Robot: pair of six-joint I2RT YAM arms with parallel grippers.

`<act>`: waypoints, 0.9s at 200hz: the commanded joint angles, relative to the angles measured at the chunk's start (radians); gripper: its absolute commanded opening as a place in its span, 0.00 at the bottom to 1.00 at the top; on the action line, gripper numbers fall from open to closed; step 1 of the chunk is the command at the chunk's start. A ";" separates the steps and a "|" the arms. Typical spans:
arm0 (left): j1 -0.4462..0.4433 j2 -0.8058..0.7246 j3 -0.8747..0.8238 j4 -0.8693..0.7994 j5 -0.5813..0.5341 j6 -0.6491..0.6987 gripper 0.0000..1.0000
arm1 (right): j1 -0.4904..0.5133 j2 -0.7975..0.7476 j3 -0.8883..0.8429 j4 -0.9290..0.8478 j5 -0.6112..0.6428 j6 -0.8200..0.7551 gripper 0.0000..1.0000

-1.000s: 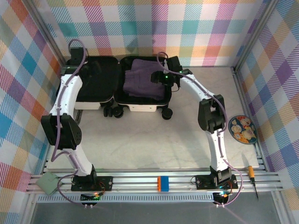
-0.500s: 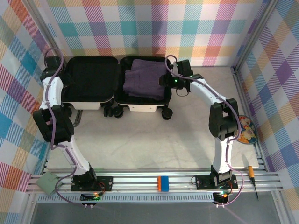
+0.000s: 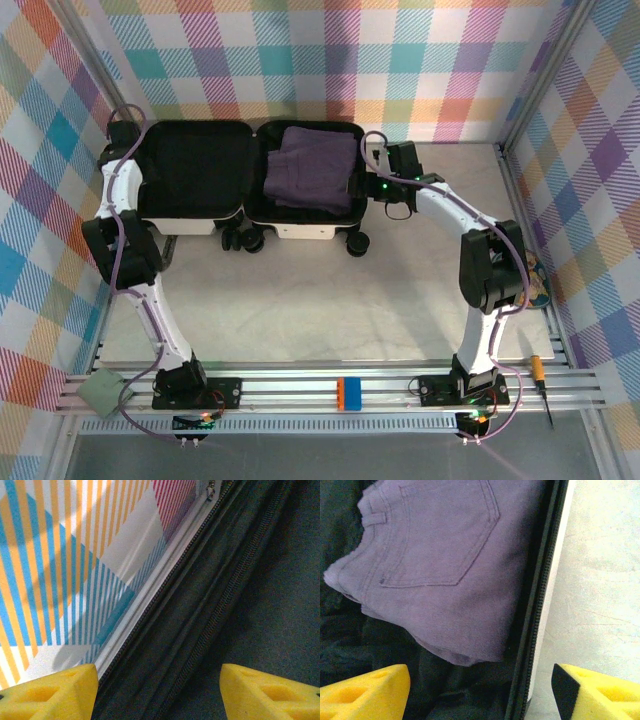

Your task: Pack the luggage

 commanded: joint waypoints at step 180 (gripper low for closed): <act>0.019 0.005 -0.022 -0.037 -0.055 0.090 0.01 | -0.052 0.100 0.033 -0.017 -0.004 -0.016 0.76</act>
